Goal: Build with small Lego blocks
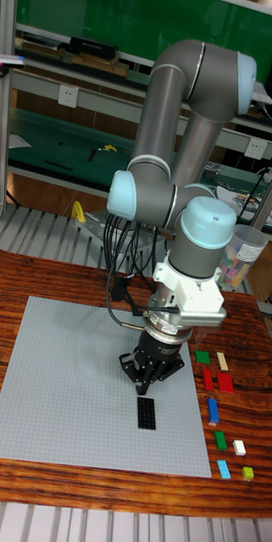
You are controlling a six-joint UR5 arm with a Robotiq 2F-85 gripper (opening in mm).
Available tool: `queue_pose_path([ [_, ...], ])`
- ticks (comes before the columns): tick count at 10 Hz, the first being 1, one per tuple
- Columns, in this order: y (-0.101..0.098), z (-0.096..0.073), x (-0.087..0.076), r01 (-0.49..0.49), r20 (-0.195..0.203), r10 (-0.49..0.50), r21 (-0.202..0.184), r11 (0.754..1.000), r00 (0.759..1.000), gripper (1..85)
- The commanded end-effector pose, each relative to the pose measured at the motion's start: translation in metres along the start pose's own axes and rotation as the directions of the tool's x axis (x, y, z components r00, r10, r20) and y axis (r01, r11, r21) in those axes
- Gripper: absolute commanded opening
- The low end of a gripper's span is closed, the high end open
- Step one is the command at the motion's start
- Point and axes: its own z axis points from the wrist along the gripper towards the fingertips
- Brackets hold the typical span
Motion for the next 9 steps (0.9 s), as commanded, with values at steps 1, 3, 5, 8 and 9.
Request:
queue_pose_path([
  [1, 0.0011, 0.0001, -0.0031, -0.006, 0.002, 0.006, -0.008, 1.000, 1.000, 1.3],
  [3, 0.0003, -0.0008, -0.0024, -0.001, 0.001, 0.001, -0.008, 1.000, 1.000, 1.3],
  [5, 0.0008, -0.0011, -0.0029, -0.001, 0.001, 0.001, -0.010, 1.000, 1.000, 1.3],
  [8, 0.0018, -0.0020, -0.0042, 0.000, -0.002, 0.000, -0.009, 1.000, 1.000, 1.3],
  [9, 0.0021, -0.0021, -0.0048, 0.000, -0.002, 0.000, -0.009, 1.000, 1.000, 1.3],
])
